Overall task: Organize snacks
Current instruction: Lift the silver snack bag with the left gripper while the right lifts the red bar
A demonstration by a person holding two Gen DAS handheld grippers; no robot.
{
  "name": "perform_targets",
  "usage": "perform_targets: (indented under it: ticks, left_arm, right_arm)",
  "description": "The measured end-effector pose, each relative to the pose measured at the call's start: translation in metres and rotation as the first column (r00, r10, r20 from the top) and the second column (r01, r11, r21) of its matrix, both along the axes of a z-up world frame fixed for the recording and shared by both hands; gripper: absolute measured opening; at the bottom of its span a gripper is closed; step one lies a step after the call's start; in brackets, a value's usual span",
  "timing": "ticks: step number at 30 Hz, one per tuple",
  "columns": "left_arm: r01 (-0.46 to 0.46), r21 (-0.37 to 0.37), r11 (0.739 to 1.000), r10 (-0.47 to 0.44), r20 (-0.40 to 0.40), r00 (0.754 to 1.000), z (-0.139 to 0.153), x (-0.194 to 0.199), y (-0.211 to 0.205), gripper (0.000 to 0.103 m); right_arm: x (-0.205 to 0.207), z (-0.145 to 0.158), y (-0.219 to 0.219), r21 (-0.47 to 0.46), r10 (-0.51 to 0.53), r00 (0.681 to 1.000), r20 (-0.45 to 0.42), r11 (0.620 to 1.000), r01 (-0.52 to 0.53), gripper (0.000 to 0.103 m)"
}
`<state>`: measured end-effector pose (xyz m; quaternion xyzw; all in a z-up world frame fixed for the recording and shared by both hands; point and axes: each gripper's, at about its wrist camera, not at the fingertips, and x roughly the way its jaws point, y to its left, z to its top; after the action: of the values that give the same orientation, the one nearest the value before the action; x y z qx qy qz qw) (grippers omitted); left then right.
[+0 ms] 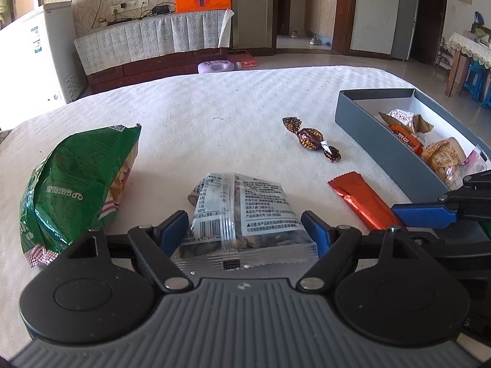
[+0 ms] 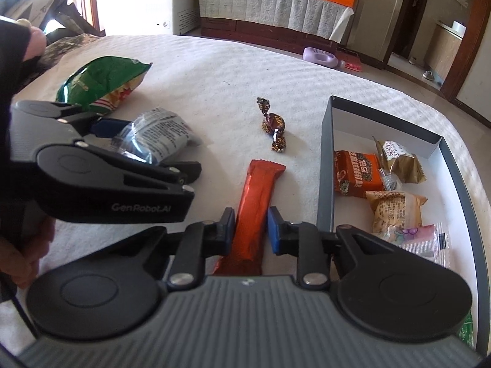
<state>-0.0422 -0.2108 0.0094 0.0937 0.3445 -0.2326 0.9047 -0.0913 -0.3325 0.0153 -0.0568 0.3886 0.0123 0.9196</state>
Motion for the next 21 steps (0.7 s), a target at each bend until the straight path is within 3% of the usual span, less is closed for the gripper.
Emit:
perform_targets:
  ticks: [9, 21]
  left_arm:
    - [-0.020, -0.006, 1.000, 0.020, 0.006, 1.000, 0.001, -0.011, 0.002, 0.078]
    - [-0.005, -0.034, 0.999, 0.007, 0.047, 0.999, 0.027, -0.035, 0.002, 0.071]
  right_arm:
    - [-0.015, 0.007, -0.003, 0.035, 0.011, 1.000, -0.001, 0.999, -0.011, 0.025]
    - [-0.051, 0.043, -0.020, 0.167, -0.019, 0.993, 0.114, 0.986, 0.000, 0.025]
